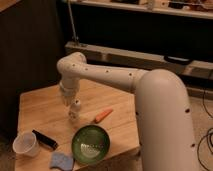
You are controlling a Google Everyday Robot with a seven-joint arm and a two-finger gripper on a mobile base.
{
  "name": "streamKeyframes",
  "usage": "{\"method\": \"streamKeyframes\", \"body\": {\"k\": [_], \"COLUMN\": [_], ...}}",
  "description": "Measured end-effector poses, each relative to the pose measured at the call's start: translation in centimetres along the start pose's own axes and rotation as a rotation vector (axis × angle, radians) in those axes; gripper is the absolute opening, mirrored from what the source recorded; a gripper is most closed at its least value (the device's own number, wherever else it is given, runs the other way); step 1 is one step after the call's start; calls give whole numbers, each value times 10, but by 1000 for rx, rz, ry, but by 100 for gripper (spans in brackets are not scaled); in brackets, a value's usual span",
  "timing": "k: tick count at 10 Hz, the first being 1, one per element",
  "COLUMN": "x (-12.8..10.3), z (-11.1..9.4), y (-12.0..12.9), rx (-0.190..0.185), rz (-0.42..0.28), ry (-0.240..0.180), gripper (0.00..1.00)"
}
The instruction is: Knock the bottle over
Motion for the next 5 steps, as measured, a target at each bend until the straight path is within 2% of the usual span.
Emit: {"method": "streamKeyframes", "body": {"k": [3, 4, 5], "x": [-35, -41, -47], "z": [-18, -21, -21], "y": [27, 31, 34], "rx": [5, 25, 68], "rz": [44, 65, 94], "ry": [16, 24, 27], "gripper": [0, 0, 2]}}
